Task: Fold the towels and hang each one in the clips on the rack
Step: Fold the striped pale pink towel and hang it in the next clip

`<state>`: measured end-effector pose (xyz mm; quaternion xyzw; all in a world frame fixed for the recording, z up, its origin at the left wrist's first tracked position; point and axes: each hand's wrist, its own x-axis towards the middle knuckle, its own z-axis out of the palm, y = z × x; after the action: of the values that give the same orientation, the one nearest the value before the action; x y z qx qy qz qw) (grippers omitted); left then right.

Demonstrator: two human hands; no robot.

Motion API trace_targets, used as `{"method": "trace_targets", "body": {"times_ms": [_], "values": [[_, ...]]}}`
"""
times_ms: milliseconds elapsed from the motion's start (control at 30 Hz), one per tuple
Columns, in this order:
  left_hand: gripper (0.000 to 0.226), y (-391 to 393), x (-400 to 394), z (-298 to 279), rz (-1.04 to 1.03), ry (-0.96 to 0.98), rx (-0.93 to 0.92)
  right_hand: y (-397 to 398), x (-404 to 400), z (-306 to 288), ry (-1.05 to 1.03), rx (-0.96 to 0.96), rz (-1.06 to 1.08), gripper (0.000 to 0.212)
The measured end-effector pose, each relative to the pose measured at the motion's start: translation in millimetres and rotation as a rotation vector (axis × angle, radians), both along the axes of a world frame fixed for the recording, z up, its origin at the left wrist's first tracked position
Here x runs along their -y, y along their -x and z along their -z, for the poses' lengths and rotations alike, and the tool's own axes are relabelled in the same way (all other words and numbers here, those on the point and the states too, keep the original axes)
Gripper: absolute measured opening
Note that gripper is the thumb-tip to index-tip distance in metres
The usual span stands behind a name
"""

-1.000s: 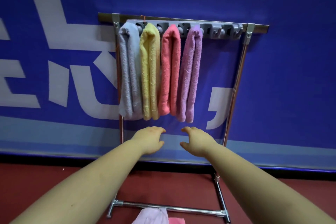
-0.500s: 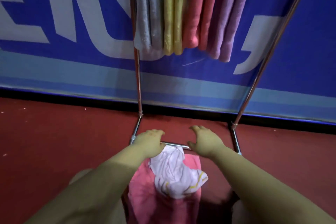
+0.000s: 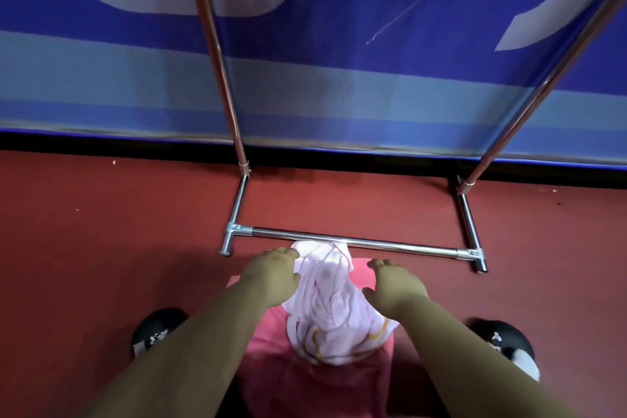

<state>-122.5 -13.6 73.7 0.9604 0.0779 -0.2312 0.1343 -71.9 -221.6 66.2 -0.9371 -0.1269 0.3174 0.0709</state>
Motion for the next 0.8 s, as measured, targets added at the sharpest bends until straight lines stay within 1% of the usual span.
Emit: {"method": "trace_targets", "body": {"times_ms": [133, 233, 300, 433, 533, 633, 667, 700, 733, 767, 800], "values": [[0.045, -28.2, 2.5, 44.6, -0.019, 0.039, -0.050, -29.8, -14.7, 31.9, 0.001, -0.027, -0.001, 0.052], [0.046, -43.1, 6.0, 77.0, -0.049, 0.084, -0.090, -50.0, -24.4, 58.4, -0.008, -0.067, 0.035, 0.053], [0.046, -50.0, 7.2, 99.3, -0.080, 0.115, -0.116, -58.3, -28.7, 76.0, -0.016, -0.096, 0.055, 0.054], [0.052, -61.7, 2.8, 140.1, -0.170, 0.149, -0.181, -67.4, -32.7, 108.1, 0.018, -0.139, 0.071, 0.049], [0.060, -73.3, -2.5, 164.3, -0.298, 0.191, -0.170, -74.1, -36.0, 126.0, -0.007, -0.125, 0.095, 0.046], [0.064, -84.0, -6.9, 181.2, -0.514, 0.281, -0.126, -83.6, -43.6, 141.5, -0.031, -0.157, 0.144, 0.044], [0.063, -86.4, -7.9, 186.2, -0.589, 0.306, -0.099, -85.7, -47.0, 144.8, -0.060, -0.174, 0.165, 0.041], [0.061, -88.4, -8.4, 190.3, -0.657, 0.325, -0.074, -87.3, -50.0, 148.7, -0.085, -0.183, 0.206, 0.031], [0.057, -90.0, -8.6, 193.9, -0.705, 0.346, -0.055, -88.8, -52.5, 153.3, -0.124, -0.185, 0.253, 0.015], [0.050, -90.7, -8.9, 196.6, -0.724, 0.364, -0.053, -89.3, -55.2, 155.2, -0.161, -0.176, 0.313, 0.015], [0.041, -90.7, -8.7, 196.5, -0.714, 0.375, -0.071, -89.5, -57.3, 154.3, -0.195, -0.169, 0.365, 0.024]]}}
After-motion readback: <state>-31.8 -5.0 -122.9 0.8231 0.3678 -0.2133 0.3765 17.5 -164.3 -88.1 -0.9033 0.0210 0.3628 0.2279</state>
